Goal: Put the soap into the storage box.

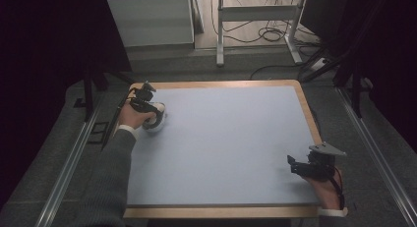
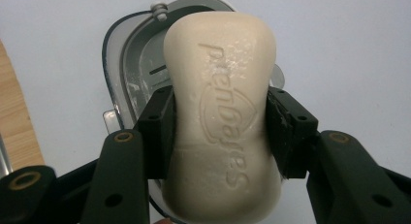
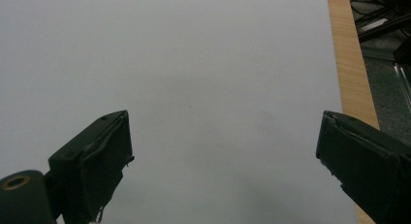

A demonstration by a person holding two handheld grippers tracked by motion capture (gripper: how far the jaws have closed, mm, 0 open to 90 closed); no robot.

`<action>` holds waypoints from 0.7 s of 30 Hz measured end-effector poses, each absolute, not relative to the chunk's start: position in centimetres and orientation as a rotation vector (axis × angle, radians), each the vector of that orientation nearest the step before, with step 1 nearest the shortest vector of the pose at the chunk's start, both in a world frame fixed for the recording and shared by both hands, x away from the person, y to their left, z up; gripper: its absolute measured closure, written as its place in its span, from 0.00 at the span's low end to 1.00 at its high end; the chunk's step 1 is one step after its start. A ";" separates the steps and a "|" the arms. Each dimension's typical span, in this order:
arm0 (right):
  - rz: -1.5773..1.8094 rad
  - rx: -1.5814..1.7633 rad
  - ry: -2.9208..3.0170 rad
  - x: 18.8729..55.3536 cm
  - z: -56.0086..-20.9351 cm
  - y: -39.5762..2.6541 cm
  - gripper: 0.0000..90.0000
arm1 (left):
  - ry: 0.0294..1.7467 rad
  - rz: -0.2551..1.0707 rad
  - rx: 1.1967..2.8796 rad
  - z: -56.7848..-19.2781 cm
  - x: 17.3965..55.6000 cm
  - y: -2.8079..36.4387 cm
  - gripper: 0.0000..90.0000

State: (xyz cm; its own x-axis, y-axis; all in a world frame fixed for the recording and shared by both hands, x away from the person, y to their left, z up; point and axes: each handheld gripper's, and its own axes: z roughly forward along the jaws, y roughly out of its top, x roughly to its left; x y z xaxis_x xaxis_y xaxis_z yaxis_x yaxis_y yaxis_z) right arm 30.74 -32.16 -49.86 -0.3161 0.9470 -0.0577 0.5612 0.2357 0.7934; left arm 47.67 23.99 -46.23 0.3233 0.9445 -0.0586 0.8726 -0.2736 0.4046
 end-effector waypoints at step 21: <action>0.922 1.372 1.968 30.7 -49.9 -32.1 0.06 | 1.400 0.289 2.182 -44.0 44.7 22.4 0.34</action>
State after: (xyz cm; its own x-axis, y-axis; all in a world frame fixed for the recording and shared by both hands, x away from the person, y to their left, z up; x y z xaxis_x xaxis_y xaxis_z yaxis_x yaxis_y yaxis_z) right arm 30.74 -32.09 -49.95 -0.3164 0.9466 -0.0619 0.5586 0.2387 0.7944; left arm 44.65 22.44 -43.95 0.4413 0.8917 -0.1005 0.7792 -0.3253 0.5357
